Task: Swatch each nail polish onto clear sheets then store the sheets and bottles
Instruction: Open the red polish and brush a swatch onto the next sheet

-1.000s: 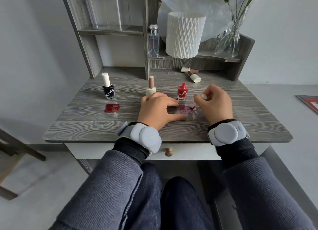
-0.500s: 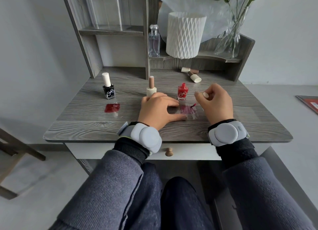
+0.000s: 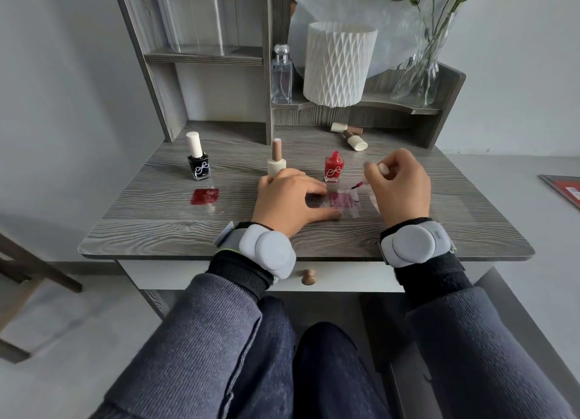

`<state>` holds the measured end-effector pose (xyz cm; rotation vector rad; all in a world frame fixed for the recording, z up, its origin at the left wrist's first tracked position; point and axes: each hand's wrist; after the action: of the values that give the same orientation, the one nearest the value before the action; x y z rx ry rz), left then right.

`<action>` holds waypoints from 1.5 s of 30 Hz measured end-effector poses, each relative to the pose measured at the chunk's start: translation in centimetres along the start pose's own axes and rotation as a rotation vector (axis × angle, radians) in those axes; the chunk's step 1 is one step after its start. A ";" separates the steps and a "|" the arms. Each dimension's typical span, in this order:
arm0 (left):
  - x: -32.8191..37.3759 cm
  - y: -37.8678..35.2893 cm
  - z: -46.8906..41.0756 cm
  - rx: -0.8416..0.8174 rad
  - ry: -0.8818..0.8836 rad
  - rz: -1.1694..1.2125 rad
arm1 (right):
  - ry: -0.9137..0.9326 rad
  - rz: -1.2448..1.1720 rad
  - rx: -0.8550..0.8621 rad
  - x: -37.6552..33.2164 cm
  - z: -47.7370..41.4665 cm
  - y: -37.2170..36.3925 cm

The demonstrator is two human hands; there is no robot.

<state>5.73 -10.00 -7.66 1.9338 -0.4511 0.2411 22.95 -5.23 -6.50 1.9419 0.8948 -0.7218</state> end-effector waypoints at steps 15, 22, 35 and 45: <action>0.0 0.0 -0.1 -0.002 0.003 -0.011 | 0.030 -0.008 -0.019 -0.1 0.1 0.2; -0.1 0.0 0.0 -0.009 0.002 -0.019 | 0.144 0.030 -0.209 -0.3 0.3 -0.4; 0.0 -0.1 0.0 0.000 0.002 -0.013 | 0.138 0.011 -0.183 -0.3 0.3 -0.4; 0.1 0.0 0.0 -0.001 0.009 -0.006 | 0.121 0.025 -0.235 -0.3 0.3 -0.5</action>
<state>5.79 -10.02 -7.66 1.9321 -0.4392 0.2455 22.34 -5.44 -6.65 1.7982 0.9806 -0.4652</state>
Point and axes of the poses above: each hand's wrist, its own z-axis away from the middle knuckle, its own y-axis out of the back of the hand, x = y × z
